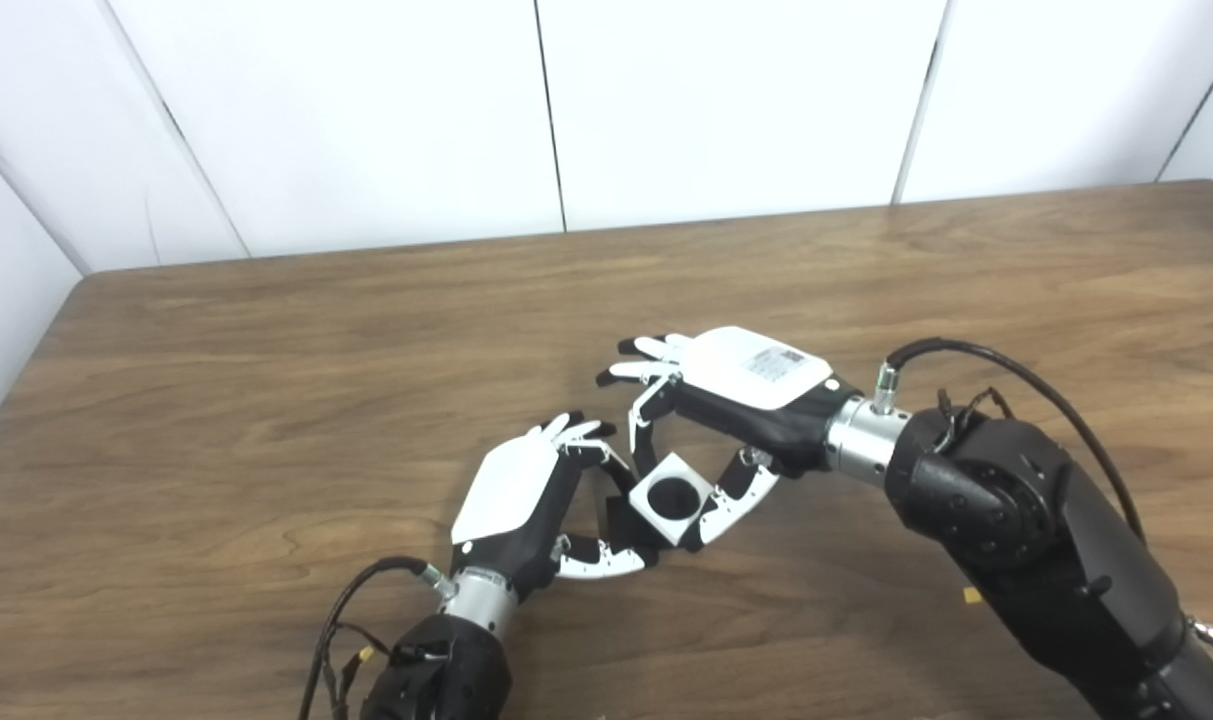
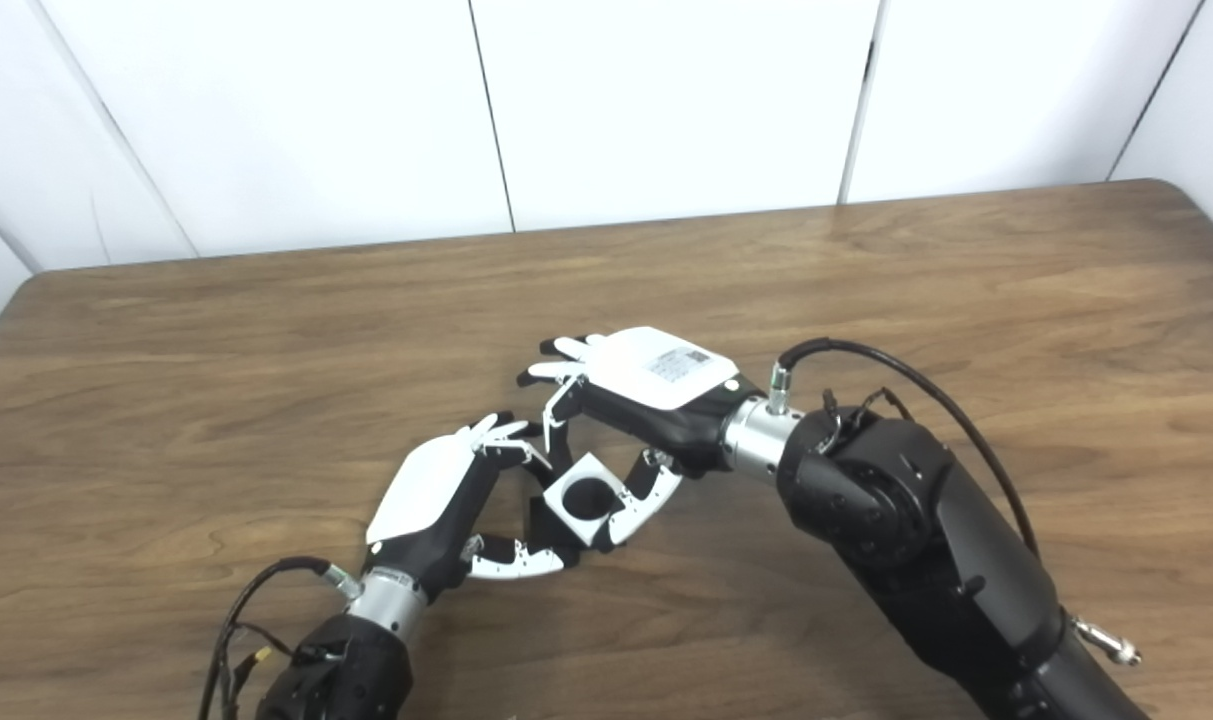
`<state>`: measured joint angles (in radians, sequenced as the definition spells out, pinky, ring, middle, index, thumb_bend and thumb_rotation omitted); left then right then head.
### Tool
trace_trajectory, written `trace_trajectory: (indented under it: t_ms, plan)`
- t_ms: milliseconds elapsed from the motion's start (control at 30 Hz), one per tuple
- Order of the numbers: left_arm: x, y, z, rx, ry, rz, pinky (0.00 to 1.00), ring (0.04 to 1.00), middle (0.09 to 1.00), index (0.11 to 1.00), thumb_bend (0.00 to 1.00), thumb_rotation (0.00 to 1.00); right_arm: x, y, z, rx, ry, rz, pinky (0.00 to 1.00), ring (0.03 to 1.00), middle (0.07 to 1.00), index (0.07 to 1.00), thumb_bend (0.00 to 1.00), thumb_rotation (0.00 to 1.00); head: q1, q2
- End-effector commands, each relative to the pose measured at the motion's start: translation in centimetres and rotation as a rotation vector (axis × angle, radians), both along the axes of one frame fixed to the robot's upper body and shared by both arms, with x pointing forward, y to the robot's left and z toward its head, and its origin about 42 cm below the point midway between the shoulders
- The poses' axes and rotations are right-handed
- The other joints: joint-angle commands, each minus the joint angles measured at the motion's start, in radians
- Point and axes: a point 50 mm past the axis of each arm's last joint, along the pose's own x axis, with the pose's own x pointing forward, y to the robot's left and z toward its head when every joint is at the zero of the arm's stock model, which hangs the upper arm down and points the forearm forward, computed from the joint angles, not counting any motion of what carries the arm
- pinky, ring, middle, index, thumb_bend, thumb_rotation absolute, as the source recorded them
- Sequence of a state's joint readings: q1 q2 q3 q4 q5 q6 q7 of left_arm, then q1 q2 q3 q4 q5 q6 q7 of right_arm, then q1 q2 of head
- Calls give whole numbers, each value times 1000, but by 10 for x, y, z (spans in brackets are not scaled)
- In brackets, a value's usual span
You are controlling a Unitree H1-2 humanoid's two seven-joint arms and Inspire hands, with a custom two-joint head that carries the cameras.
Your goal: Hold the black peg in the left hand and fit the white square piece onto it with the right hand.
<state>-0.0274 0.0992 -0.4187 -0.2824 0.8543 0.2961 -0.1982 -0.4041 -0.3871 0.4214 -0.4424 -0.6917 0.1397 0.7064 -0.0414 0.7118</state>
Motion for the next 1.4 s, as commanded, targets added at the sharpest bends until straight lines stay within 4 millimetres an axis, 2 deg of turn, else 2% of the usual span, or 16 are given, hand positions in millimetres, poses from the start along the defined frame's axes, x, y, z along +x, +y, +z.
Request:
trace_trajectory:
  t_ms: [0,433,767,1367]
  plan:
    - [-3,-4,-10,33,38,-17,984,966,874,482,520,72,3,1,11,4,-48,7,1000,1000,932,491,525,154,0,1]
    - [-4,-8,-13,43,30,-24,996,960,873,482,520,70,10,4,15,20,-67,15,1000,1000,934,490,524,156,4,-4]
    - [-7,-8,-14,50,30,-24,960,950,872,483,520,71,15,3,15,20,-52,-4,1000,1000,939,490,525,153,3,-2]
    - [-6,-7,-11,40,31,-22,970,959,876,482,520,70,21,-4,8,8,-32,-22,1000,1000,938,490,525,153,4,2]
